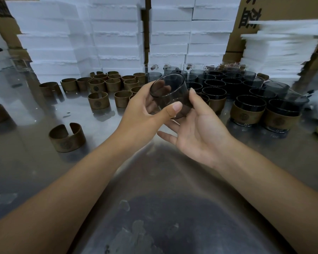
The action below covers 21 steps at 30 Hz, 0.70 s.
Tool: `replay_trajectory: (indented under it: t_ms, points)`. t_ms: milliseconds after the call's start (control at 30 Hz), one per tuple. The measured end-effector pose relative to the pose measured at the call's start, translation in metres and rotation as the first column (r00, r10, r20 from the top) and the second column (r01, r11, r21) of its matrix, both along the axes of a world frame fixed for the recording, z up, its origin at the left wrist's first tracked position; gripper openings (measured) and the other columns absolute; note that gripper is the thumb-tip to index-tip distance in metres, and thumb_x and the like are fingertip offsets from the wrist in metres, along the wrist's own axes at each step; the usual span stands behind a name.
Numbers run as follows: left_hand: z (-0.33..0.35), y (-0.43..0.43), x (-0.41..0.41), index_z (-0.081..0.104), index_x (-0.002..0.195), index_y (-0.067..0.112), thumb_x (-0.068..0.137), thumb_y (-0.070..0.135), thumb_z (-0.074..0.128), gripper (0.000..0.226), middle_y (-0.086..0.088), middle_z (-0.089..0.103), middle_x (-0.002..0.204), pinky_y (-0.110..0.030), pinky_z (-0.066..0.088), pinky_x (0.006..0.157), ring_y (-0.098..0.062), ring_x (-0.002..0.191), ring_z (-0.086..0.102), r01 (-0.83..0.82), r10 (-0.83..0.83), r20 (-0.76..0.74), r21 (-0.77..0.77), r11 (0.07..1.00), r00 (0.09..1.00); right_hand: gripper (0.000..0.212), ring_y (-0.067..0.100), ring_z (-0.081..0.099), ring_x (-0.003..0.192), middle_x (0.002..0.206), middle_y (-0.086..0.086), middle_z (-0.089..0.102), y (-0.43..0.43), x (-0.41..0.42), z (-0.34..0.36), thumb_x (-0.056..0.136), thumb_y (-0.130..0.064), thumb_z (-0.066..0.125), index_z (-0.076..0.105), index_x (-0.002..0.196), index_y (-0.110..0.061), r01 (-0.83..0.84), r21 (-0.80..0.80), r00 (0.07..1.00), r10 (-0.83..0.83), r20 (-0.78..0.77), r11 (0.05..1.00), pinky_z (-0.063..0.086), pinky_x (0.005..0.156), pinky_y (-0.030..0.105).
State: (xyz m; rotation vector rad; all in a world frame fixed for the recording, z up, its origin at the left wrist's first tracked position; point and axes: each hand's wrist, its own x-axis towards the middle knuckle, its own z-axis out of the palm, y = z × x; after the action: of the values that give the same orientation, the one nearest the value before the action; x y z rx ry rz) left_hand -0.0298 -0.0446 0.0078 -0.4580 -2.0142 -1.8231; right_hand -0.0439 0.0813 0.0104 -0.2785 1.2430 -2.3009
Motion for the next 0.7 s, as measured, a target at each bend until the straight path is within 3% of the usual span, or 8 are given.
replay_trajectory:
  t_ms: [167,300,467,700]
  points:
    - [-0.0007,-0.0021,-0.001,0.052,0.118,0.021,0.069,0.03,0.07,0.054,0.007,0.064,0.115,-0.014,0.048,0.085,-0.001,0.106,0.063,-0.011,0.011,-0.006,-0.011,1.0,1.0,0.066,0.013,0.057,0.117,0.127,0.004,0.063,0.0004,0.0004,-0.0006,0.092,-0.066,0.027,0.055,0.129,-0.018,-0.053,0.071,0.998,0.051,0.037,0.996,0.04,0.1,0.043]
    - [-0.0034,-0.0053,-0.0033,0.051,0.12,0.023,0.068,0.031,0.071,0.057,0.009,0.062,0.118,-0.018,0.048,0.091,-0.002,0.11,0.061,-0.031,0.031,-0.005,-0.038,0.999,1.0,0.068,0.013,0.064,0.1,0.104,0.006,0.071,0.0014,-0.0005,-0.0001,0.09,-0.068,0.029,0.061,0.111,-0.011,-0.039,0.127,0.996,0.029,0.082,0.991,0.043,0.096,0.04]
    - [-0.0049,-0.0077,-0.0048,0.05,0.125,0.021,0.068,0.032,0.072,0.062,0.004,0.061,0.123,-0.029,0.046,0.102,-0.008,0.116,0.059,-0.066,0.065,-0.009,-0.111,0.992,0.998,0.064,0.012,0.069,0.081,0.088,0.005,0.075,0.0035,-0.0014,-0.0007,0.092,-0.064,0.03,0.064,0.098,-0.01,-0.01,0.21,0.995,-0.011,0.097,0.978,0.046,0.09,0.035]
    - [-0.0075,-0.0086,-0.007,0.047,0.129,0.017,0.078,0.013,0.074,0.058,0.01,0.06,0.12,-0.019,0.043,0.101,-0.002,0.114,0.058,-0.085,0.084,-0.015,-0.182,0.98,0.996,0.041,0.009,0.067,0.08,0.098,0.004,0.072,0.0056,-0.0026,0.0007,0.095,-0.044,0.046,0.063,0.114,-0.013,0.195,0.252,0.977,-0.21,0.034,0.948,0.046,0.08,0.026]
